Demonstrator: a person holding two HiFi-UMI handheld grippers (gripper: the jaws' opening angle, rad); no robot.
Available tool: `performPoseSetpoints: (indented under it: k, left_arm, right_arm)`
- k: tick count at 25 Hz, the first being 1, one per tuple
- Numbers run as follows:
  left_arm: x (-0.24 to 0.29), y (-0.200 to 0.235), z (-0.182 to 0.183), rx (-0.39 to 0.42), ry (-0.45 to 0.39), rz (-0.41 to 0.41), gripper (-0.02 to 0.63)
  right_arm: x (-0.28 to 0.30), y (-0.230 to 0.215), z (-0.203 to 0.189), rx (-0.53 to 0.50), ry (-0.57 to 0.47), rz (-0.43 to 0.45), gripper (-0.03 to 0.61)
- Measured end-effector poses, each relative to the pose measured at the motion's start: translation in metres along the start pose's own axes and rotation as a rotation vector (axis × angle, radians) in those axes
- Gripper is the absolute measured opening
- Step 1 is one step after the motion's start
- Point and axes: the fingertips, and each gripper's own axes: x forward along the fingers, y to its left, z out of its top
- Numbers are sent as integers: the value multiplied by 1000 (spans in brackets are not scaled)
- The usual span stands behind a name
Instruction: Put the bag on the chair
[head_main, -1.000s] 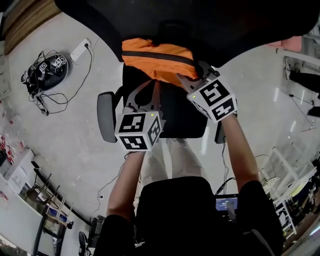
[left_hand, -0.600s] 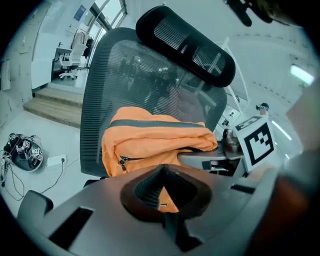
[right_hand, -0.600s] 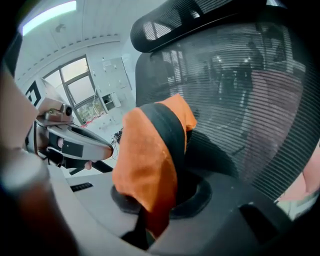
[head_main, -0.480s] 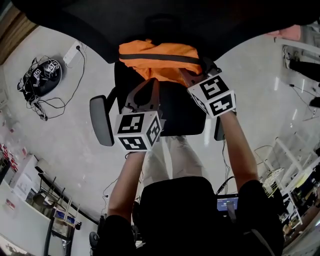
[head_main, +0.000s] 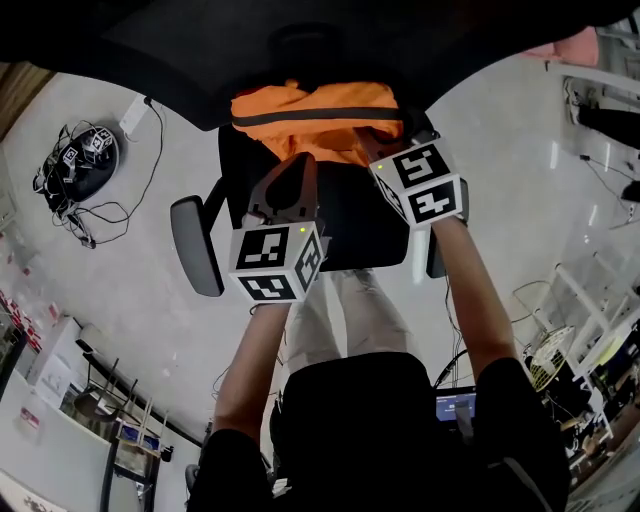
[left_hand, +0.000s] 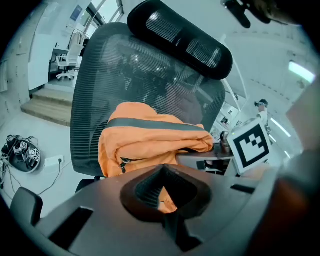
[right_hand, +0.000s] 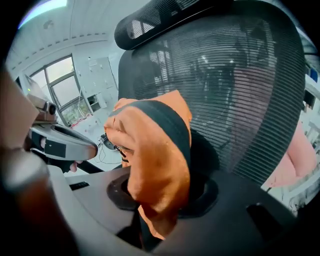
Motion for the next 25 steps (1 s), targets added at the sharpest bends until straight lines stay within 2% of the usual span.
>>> performPoseSetpoints:
  k: [9,17,25]
  left_arm:
    - [0,-6,-11,10,11,7,9]
    - [-7,-12,-16,32,21,1,9]
    - [-25,-24,-12,44,12,-4,9]
  right_arm:
    - [-9,-10,-19,79,-2,7,218]
    - [-26,-13,-20,114,-49,-46,285]
    - [-47,-6,-19,128,-56,-71,290]
